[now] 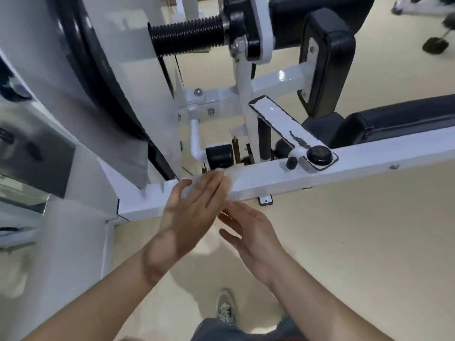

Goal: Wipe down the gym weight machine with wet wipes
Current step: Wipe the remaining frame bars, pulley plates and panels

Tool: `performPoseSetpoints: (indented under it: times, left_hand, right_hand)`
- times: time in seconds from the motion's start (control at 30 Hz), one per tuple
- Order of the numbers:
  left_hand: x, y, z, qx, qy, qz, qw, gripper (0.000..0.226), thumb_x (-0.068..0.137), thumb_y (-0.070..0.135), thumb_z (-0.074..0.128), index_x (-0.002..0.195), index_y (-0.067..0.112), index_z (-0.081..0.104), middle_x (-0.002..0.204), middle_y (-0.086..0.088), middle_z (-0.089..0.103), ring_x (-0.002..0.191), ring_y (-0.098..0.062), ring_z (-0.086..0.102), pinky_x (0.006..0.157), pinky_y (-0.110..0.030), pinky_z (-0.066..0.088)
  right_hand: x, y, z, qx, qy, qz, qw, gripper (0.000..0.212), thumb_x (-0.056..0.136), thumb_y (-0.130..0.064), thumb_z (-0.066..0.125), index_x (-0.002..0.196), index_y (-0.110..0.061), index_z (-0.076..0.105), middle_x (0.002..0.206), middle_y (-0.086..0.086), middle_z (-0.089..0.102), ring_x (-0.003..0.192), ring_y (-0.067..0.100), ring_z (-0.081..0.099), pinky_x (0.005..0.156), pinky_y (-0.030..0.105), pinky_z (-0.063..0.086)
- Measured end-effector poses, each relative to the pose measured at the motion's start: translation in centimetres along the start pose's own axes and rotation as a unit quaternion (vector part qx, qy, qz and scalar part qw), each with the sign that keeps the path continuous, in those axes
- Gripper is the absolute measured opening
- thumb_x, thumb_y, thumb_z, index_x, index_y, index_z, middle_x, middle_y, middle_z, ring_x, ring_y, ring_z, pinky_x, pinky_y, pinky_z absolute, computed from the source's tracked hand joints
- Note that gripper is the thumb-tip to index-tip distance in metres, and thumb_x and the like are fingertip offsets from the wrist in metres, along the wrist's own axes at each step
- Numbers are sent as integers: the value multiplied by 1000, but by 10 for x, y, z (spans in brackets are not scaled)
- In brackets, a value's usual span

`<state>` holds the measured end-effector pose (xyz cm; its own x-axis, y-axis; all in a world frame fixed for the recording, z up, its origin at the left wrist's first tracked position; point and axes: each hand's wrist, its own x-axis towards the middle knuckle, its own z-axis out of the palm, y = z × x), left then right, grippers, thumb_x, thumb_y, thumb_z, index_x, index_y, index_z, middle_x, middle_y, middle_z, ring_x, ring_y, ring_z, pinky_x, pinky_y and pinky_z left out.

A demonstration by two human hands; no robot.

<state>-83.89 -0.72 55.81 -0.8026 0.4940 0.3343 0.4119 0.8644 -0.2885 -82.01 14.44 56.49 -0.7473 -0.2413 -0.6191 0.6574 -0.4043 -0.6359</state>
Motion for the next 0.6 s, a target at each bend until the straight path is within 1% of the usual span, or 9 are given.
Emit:
performPoseSetpoints:
  times: [0.1,0.13,0.2,0.27,0.33,0.4,0.47,0.53,0.6]
  left_hand:
    - [-11,-17,1,8,-20,12,1000,49,90,4,52,139,2,47,143,-13,51,131,-25,51,98,-43,34]
    - [-10,-17,3,-1,-12,16,1000,48,91,4,50,139,1,48,142,-13,51,131,-25,50,99,-42,36]
    - [1,-7,6,-38,9,25,999,45,94,4,41,138,2,50,140,-12,54,130,-25,51,99,-39,40]
    - [20,10,11,-63,20,37,997,44,96,3,35,136,2,53,135,-11,59,127,-23,54,98,-37,42]
    - [44,32,17,-74,25,49,996,45,100,5,26,137,2,49,134,-11,59,127,-23,54,99,-39,44]
    - [65,55,21,-86,6,44,995,50,97,6,14,140,2,40,138,-14,55,131,-24,50,104,-43,41]
    - [74,66,20,-94,-13,33,995,52,93,9,18,142,1,33,143,-15,49,134,-26,46,108,-46,36]
    - [67,62,13,-92,-25,45,994,55,93,10,20,146,1,31,149,-15,43,138,-25,41,111,-49,33]
    - [52,51,4,-86,-29,71,993,54,95,10,24,148,1,33,152,-15,39,140,-24,38,111,-49,35]
  right_hand:
    - [5,11,22,53,53,-9,997,8,95,-14,61,100,-8,64,111,14,70,112,22,64,93,32,51]
    - [6,15,27,62,63,-15,996,13,95,-13,60,106,-6,62,106,13,70,110,22,65,93,32,51]
    - [5,23,27,82,84,-26,993,37,93,-14,62,127,-4,54,102,7,71,105,19,67,94,31,51]
    - [-1,25,17,85,124,-43,988,41,94,-17,61,133,-8,51,109,6,70,103,15,67,92,30,52]
    - [-7,20,1,93,154,-57,982,30,97,-16,56,127,-9,58,112,8,71,99,14,67,84,27,52]
    - [-10,12,-11,112,150,-66,980,22,97,-13,51,110,-7,67,102,8,73,90,14,66,78,26,51]
    - [-11,3,-18,139,138,-63,979,19,94,-11,51,97,-6,70,87,7,67,83,16,63,78,27,53]
    - [-8,-2,-21,154,124,-49,979,20,90,-16,57,98,-3,70,89,9,59,85,17,57,80,28,53]
    - [-2,-1,-20,154,112,-46,981,13,89,-16,60,97,-7,64,91,11,48,83,20,48,76,28,48]
